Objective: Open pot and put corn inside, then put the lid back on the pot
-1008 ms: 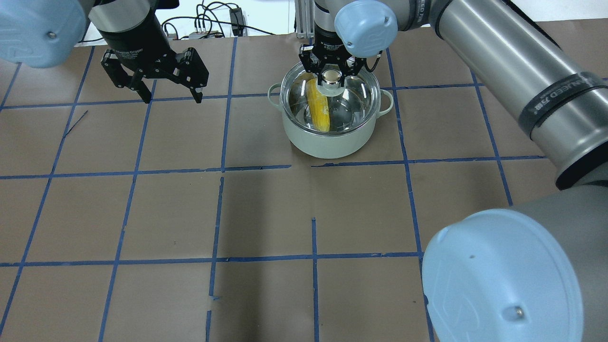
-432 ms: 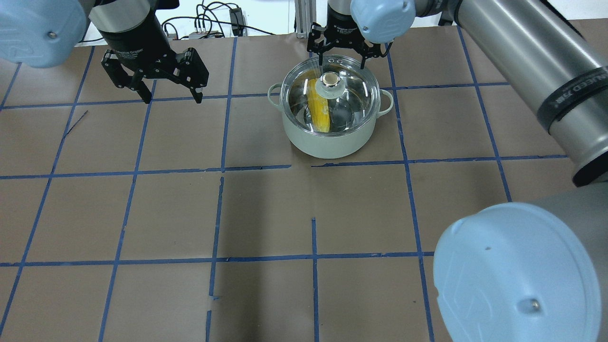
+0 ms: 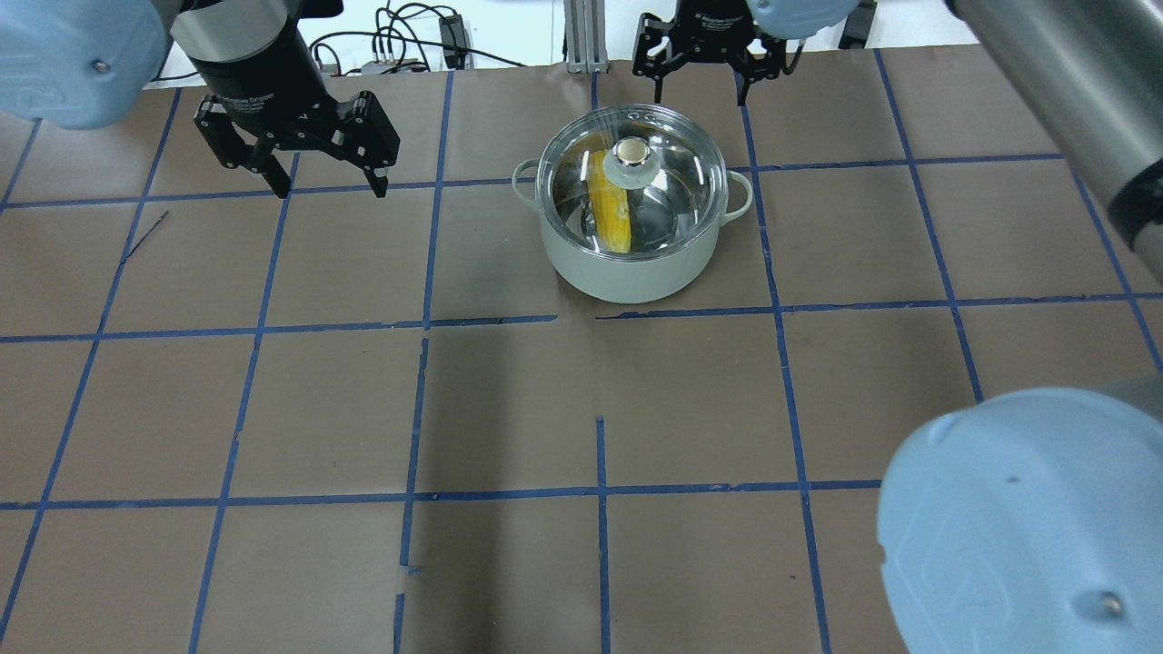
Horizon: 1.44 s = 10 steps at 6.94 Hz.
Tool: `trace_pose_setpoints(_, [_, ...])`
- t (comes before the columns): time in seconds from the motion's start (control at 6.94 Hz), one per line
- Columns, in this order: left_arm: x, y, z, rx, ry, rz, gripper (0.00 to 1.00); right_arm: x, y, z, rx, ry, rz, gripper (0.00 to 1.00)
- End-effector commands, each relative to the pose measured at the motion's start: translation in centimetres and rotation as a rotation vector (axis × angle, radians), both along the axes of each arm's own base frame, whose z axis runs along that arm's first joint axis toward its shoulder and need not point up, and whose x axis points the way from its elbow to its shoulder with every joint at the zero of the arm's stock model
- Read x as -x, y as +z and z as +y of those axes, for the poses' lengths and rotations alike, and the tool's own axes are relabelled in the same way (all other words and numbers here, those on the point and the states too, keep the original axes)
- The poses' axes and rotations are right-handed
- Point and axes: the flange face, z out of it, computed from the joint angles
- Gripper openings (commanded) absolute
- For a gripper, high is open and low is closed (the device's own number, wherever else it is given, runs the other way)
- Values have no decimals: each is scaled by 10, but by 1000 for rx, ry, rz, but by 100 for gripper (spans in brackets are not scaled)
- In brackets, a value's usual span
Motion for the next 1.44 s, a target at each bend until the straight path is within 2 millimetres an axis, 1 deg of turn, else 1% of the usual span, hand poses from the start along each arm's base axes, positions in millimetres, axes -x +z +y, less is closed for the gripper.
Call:
trace_pose_setpoints(0.0, [1, -1, 0, -1, -1, 0, 100, 59, 34, 32, -30, 87, 4, 100])
trace_pose_setpoints(0.14, [1, 0, 0, 0, 0, 0, 100, 61, 46, 61, -48, 96, 5, 100])
trace_pose_setpoints(0.43, [1, 0, 0, 0, -1, -1, 100, 62, 34, 107, -86, 98, 4, 100])
trace_pose_setpoints(0.58, [1, 0, 0, 0, -1, 0, 100, 62, 34, 118, -83, 96, 8, 100])
trace_pose_setpoints(0.86, [1, 0, 0, 0, -1, -1, 100, 59, 41, 126, -77, 96, -2, 100])
trace_pose_setpoints(1.01, [1, -1, 0, -3, -1, 0, 100, 59, 42, 124, -72, 102, -2, 100])
trace_pose_setpoints(1.15, [1, -1, 0, -1, -1, 0, 100, 59, 48, 125, -59, 105, 0, 100])
trace_pose_setpoints(1.3, [0, -1, 0, -3, 0, 0, 100, 59, 47, 122, -60, 107, 12, 100])
